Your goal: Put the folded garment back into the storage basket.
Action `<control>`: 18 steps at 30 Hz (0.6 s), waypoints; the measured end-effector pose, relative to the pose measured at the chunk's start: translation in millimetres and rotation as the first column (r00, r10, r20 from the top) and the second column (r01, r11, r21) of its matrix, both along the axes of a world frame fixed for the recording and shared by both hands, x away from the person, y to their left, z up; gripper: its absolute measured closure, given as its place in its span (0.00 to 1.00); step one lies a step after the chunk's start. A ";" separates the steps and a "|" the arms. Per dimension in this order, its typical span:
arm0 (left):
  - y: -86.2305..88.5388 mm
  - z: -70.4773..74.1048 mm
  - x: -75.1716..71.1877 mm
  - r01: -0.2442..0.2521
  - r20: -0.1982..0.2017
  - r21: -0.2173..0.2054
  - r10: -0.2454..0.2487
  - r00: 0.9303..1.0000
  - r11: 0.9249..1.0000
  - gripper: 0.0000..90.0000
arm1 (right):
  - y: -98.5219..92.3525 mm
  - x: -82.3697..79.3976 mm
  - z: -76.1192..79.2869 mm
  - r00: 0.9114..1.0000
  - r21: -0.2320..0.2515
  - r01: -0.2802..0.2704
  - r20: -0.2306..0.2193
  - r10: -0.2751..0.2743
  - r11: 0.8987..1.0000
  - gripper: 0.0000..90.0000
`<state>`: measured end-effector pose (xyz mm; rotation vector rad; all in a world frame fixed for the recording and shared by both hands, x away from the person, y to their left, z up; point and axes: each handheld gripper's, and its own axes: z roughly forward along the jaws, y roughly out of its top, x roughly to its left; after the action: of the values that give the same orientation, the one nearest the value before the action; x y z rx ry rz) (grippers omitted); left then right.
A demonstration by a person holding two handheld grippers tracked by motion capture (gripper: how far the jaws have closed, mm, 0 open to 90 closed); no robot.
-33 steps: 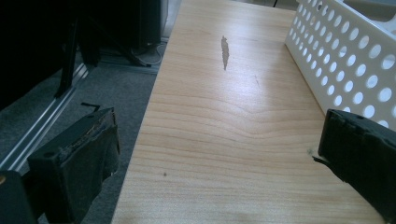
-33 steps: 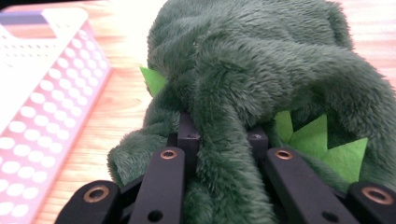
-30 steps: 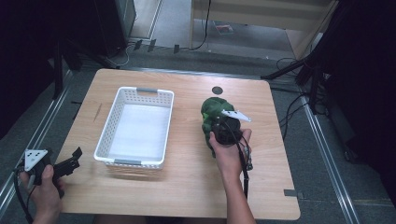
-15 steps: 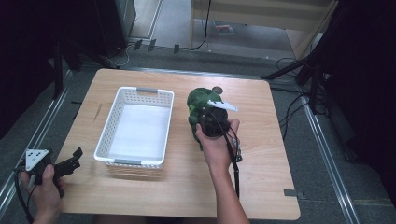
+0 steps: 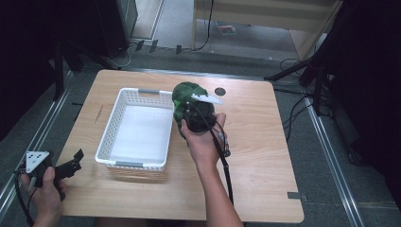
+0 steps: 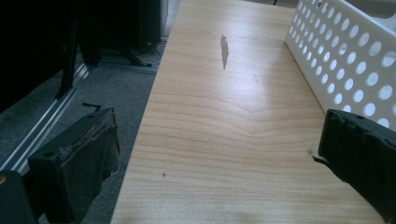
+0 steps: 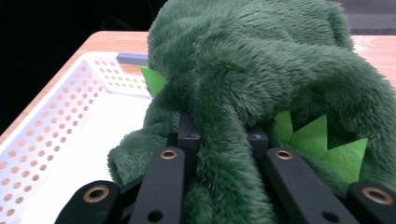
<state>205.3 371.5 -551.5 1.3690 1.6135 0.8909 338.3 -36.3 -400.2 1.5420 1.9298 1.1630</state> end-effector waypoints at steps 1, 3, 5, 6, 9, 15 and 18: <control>-0.1 0.0 0.3 0.000 -0.001 0.000 0.000 1.000 1.000 0.00 | 6.6 0.5 2.3 1.000 -0.001 -0.009 0.000 0.009 1.000 0.85; -0.3 -0.1 0.3 -0.001 -0.001 0.001 0.001 1.000 1.000 0.00 | 12.5 1.0 4.3 1.000 0.001 -0.020 0.004 0.020 1.000 0.85; -0.1 0.0 0.2 0.001 -0.004 0.004 -0.001 1.000 1.000 0.00 | 19.5 1.2 6.5 0.999 -0.002 -0.031 0.007 0.031 1.000 0.85; -0.3 0.1 0.1 0.001 -0.004 0.005 -0.001 1.000 1.000 0.00 | 23.1 1.4 7.4 0.999 -0.001 -0.037 0.009 0.037 0.999 0.85; -0.5 0.1 0.1 0.001 -0.004 0.008 -0.001 1.000 1.000 0.00 | 32.3 2.1 9.8 0.999 0.004 -0.052 0.009 0.052 0.999 0.85; -0.8 0.1 0.2 0.000 -0.003 0.010 0.000 1.000 1.000 0.00 | 48.4 3.2 11.8 0.998 0.022 -0.065 0.005 0.065 0.998 0.85; -0.9 0.0 0.2 -0.001 -0.002 0.010 0.001 1.000 1.000 0.00 | 58.9 3.5 12.2 0.997 0.025 -0.079 0.006 0.079 0.997 0.85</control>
<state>205.5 370.6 -551.5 1.3765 1.6130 0.8991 341.8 22.6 -388.0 1.4861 1.9966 1.2272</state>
